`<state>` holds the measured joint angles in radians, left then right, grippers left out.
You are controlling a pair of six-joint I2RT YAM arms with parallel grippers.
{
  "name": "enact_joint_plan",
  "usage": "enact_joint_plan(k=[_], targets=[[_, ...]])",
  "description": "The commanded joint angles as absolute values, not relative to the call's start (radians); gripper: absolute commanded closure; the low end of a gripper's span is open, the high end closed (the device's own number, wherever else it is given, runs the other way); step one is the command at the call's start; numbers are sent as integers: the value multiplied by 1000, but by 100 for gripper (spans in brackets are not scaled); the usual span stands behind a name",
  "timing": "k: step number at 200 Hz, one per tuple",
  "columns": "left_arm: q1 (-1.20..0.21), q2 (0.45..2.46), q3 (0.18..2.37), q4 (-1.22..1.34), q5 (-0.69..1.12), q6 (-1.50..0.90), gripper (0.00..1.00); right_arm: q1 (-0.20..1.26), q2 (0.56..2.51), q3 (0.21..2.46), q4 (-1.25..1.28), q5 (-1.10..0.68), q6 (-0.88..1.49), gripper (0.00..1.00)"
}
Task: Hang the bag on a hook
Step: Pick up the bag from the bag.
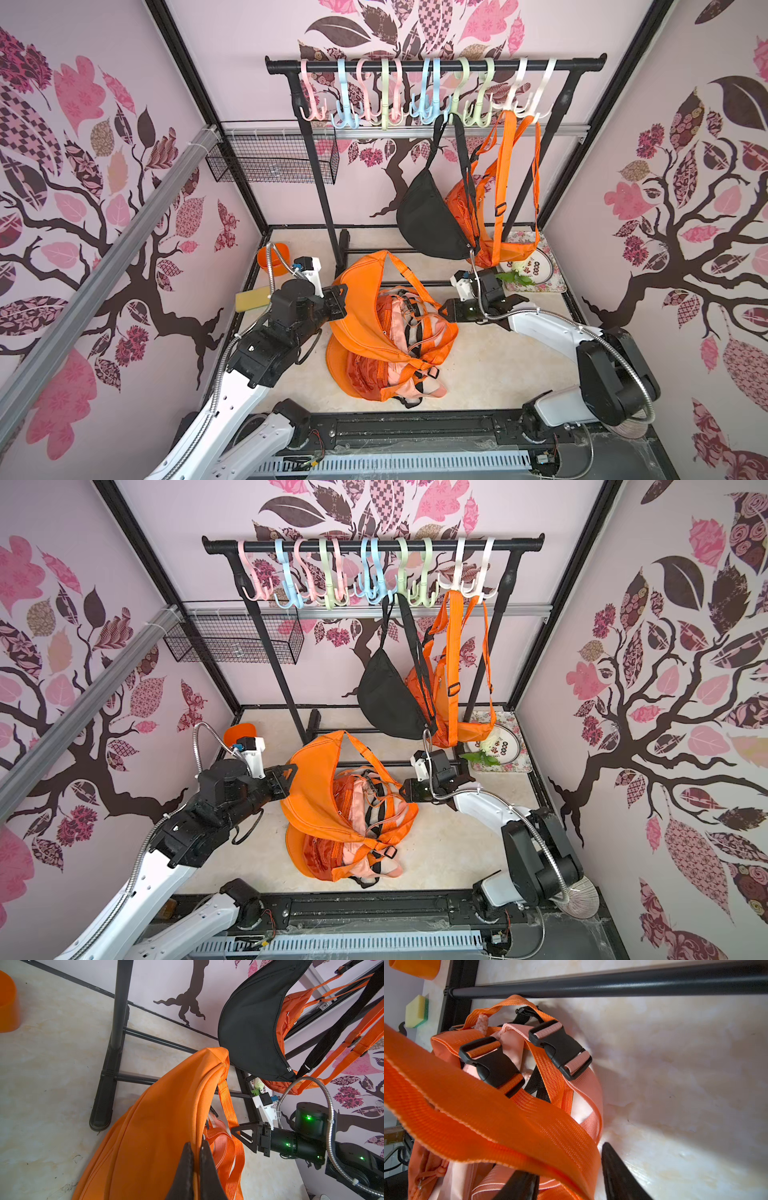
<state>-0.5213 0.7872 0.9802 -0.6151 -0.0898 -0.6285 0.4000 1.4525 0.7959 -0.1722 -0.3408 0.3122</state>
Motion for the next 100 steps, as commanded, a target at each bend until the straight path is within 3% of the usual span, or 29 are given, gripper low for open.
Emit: enact_joint_plan(k=[1, 72, 84, 100], targets=[[-515, 769, 1014, -600, -116, -617, 100, 402, 1469, 807, -179, -347, 309, 54], [-515, 767, 1004, -588, -120, -622, 100, 402, 1432, 744, -192, -335, 318, 58], [-514, 766, 1006, -588, -120, -620, 100, 402, 1424, 744, -199, -329, 320, 65], [-515, 769, 1008, -587, -120, -618, 100, 402, 1410, 745, -203, -322, 323, 88]])
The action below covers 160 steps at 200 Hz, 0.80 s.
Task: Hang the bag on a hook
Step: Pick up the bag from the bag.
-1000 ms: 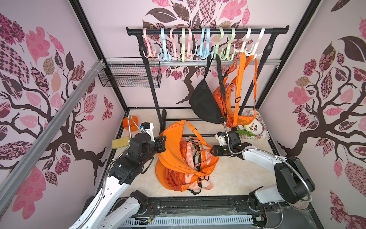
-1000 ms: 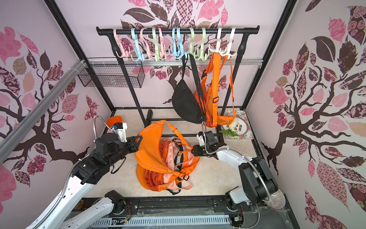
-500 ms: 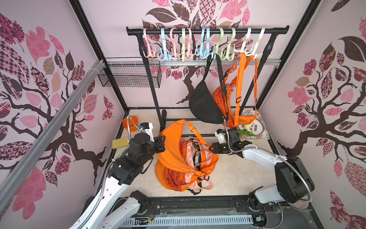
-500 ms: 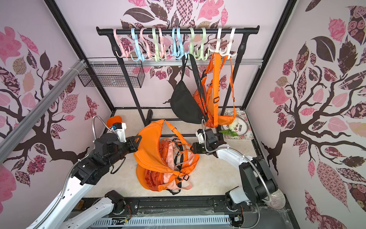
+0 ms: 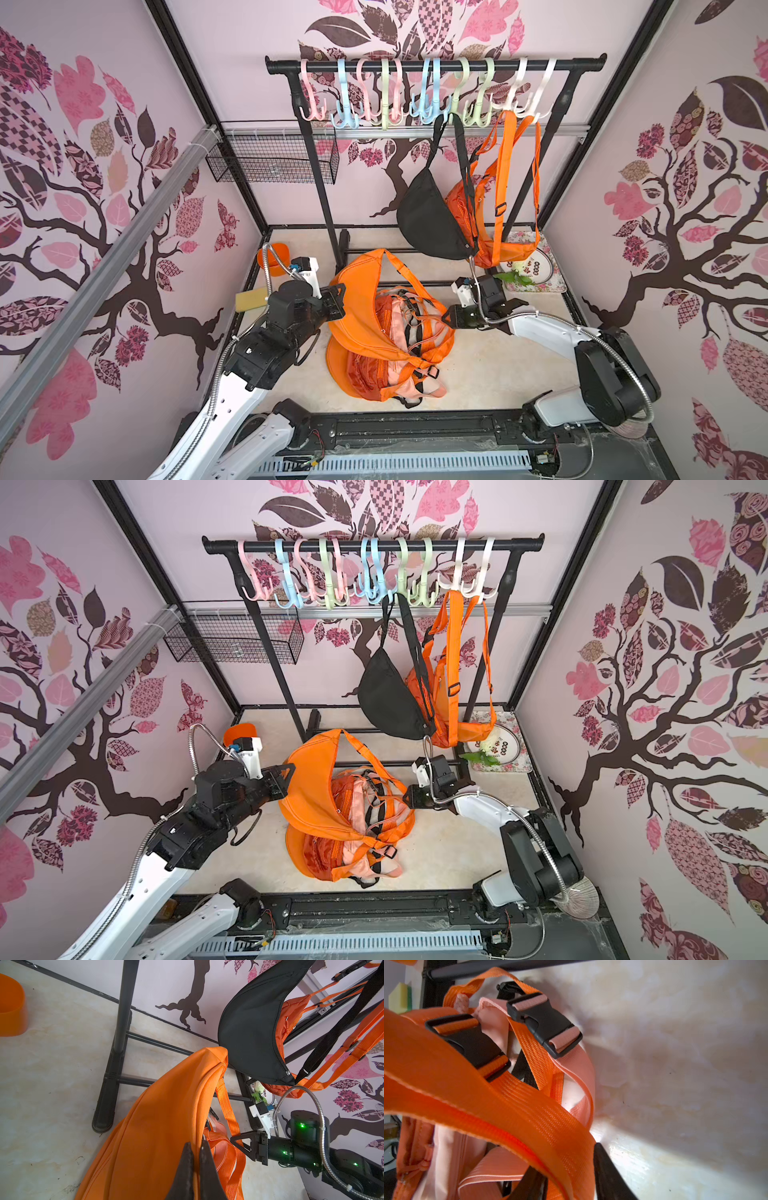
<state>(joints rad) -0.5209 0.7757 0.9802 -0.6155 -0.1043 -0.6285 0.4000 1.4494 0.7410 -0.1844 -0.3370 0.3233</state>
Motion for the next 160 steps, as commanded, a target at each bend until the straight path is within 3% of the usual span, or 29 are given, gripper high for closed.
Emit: enact_joint_plan(k=[1, 15, 51, 125, 160], targets=[[-515, 769, 1008, -587, -120, -618, 100, 402, 1409, 745, -204, -321, 323, 90], [-515, 771, 1010, -586, -120, -618, 100, 401, 1393, 759, -217, -310, 326, 100], [-514, 764, 1005, -568, -120, -609, 100, 403, 1338, 840, -302, -279, 309, 98], [-514, 624, 916, -291, -144, -585, 100, 403, 1155, 1130, -349, -179, 268, 100], [-514, 559, 881, -152, -180, -566, 100, 403, 1198, 1357, -327, -121, 228, 100]])
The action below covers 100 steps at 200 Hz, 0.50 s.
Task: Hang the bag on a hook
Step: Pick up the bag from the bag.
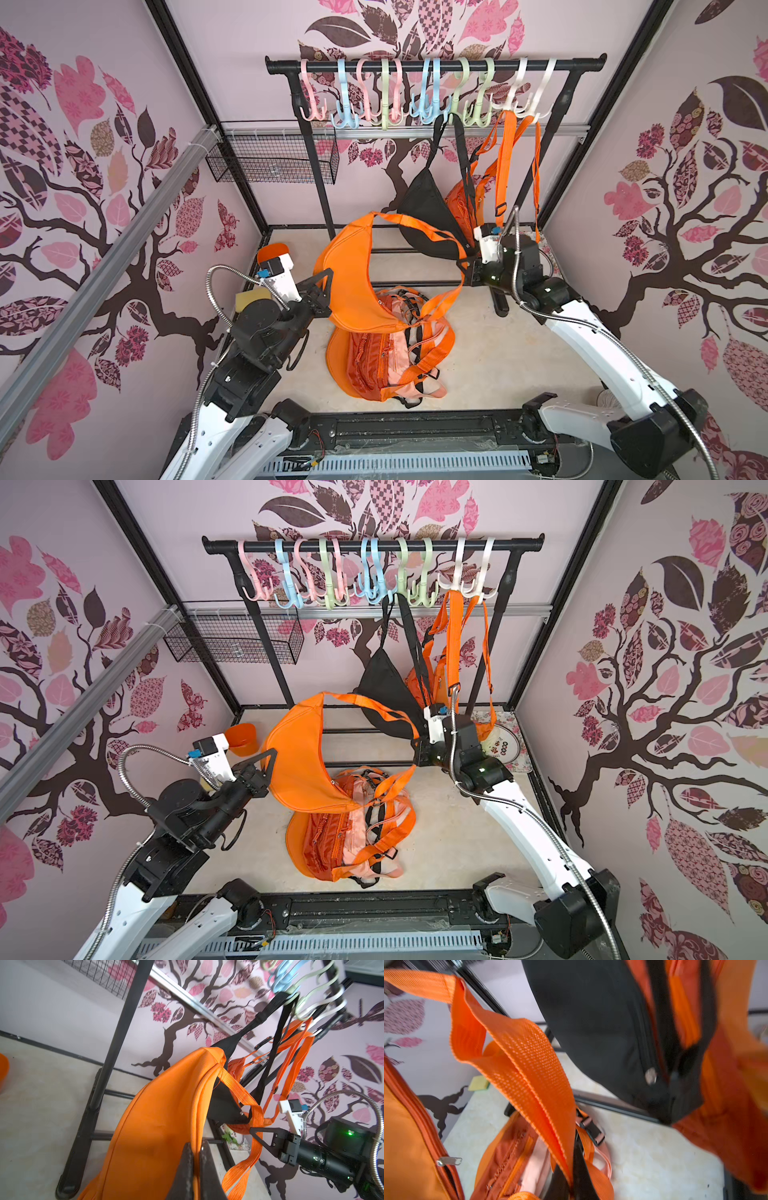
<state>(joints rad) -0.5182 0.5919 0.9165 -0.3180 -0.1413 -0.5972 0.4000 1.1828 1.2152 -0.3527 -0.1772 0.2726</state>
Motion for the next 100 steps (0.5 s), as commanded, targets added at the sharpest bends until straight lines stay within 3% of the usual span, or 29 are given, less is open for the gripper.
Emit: enact_joint_plan(k=[1, 100], targets=[[-514, 559, 881, -150, -180, -564, 100, 403, 1201, 1369, -327, -120, 227, 100], [-514, 549, 949, 37, -246, -440, 100, 421, 1761, 2367, -400, -282, 196, 100]])
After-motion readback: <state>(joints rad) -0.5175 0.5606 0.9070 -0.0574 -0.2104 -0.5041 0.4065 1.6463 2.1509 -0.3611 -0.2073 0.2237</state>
